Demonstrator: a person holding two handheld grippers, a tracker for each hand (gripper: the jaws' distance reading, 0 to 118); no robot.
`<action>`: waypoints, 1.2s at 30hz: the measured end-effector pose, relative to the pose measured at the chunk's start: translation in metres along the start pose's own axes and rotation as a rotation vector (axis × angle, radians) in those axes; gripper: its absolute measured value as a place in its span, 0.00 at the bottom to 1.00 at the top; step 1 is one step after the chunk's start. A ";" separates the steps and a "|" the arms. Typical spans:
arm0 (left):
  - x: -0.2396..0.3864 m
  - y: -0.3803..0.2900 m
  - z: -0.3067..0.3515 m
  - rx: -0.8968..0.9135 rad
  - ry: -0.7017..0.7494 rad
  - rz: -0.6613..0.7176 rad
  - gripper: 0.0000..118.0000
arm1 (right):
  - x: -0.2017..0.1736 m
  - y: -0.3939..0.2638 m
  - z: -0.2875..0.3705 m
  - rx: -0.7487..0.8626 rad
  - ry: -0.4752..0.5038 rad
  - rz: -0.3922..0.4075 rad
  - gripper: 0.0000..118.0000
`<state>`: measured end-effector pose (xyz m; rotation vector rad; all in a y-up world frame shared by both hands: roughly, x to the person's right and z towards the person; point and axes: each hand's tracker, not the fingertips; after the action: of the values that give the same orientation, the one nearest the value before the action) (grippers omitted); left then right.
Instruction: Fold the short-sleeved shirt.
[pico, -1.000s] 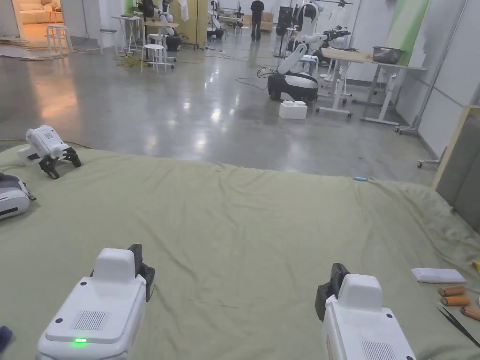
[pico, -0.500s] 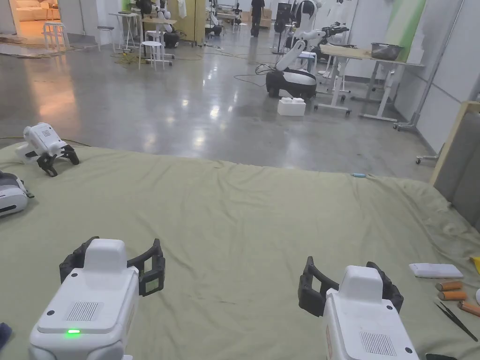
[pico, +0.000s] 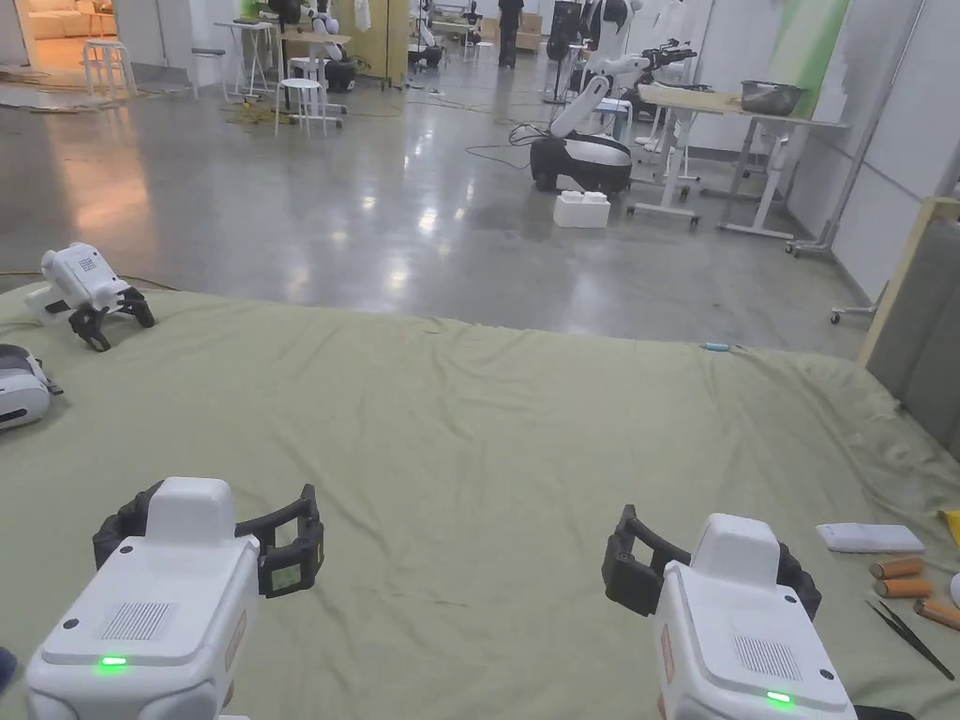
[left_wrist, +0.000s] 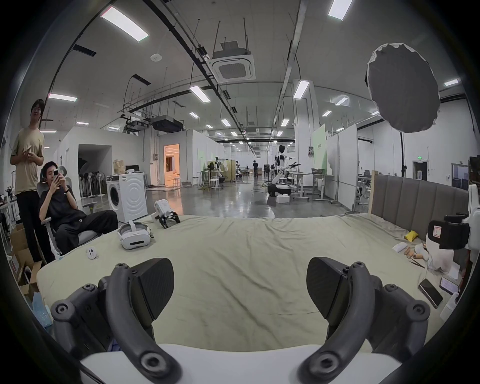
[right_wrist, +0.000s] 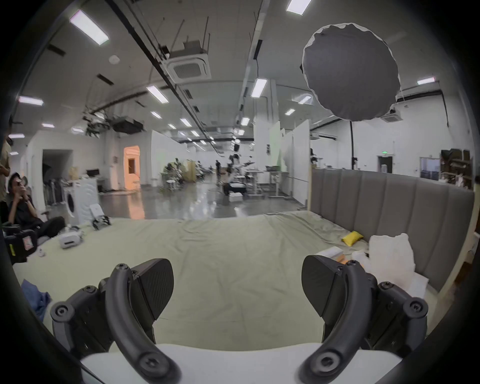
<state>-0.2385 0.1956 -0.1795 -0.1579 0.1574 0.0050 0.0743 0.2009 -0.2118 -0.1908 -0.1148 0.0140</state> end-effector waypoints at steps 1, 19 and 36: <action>-0.001 0.000 -0.001 -0.006 0.002 0.003 0.90 | -0.001 0.000 -0.002 -0.015 -0.014 0.010 0.87; 0.007 -0.001 -0.001 0.006 -0.043 -0.019 0.93 | 0.003 0.016 -0.009 -0.173 0.108 -0.211 0.87; 0.001 -0.006 -0.011 -0.059 0.004 -0.029 0.93 | -0.001 0.011 -0.017 -0.191 0.053 -0.124 0.87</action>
<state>-0.2388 0.1881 -0.1899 -0.2191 0.1589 -0.0195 0.0755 0.2085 -0.2309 -0.3742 -0.0748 -0.1261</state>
